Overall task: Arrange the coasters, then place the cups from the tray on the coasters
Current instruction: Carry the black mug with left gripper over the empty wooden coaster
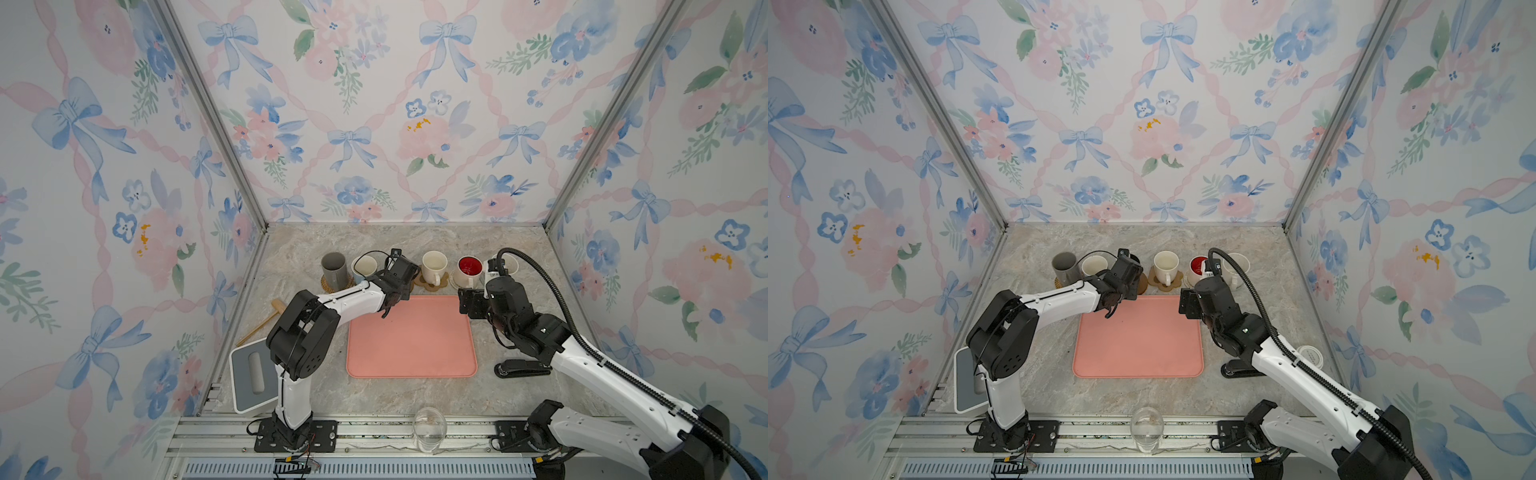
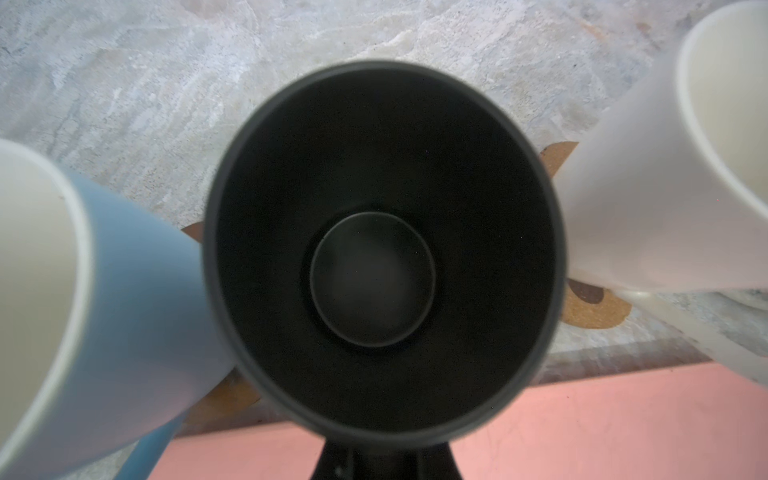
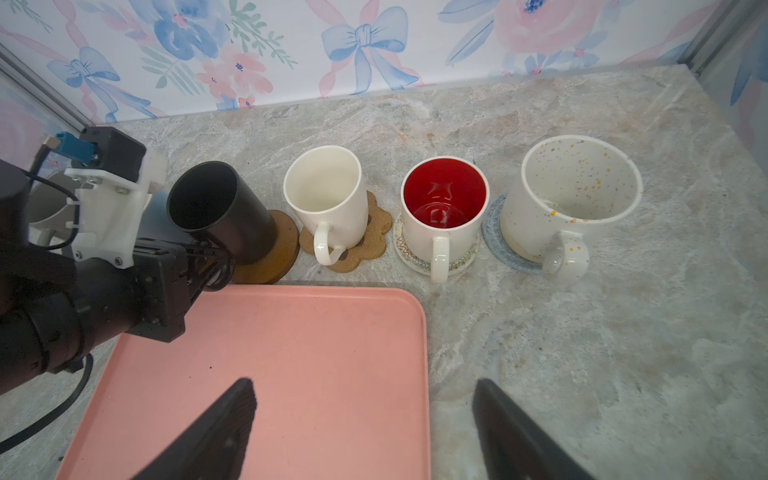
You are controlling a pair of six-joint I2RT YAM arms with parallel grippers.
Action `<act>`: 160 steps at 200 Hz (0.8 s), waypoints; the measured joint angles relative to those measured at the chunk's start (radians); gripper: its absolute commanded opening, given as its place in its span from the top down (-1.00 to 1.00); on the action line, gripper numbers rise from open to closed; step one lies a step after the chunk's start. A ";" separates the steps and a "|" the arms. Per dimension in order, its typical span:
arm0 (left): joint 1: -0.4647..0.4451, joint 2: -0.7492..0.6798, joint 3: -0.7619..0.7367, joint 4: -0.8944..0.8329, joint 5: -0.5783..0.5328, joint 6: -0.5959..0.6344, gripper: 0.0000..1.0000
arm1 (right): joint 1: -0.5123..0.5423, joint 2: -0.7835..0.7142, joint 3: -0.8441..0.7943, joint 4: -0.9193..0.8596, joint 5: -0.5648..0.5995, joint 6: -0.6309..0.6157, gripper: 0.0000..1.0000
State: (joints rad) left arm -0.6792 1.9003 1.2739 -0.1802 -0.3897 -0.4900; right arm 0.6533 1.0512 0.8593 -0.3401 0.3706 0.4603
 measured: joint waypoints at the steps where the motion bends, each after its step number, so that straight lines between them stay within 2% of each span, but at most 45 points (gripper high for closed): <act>1: 0.000 0.000 0.000 0.000 0.001 0.000 1.00 | 0.000 0.000 0.000 0.000 0.000 0.000 -0.70; 160: 0.000 0.008 0.000 0.015 0.032 0.000 1.00 | -0.005 0.016 0.000 0.000 -0.010 0.000 -0.70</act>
State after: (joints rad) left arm -0.6792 1.9083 1.2739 -0.1650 -0.3576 -0.4904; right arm 0.6483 1.0676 0.8593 -0.3401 0.3607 0.4603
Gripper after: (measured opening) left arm 0.118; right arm 0.847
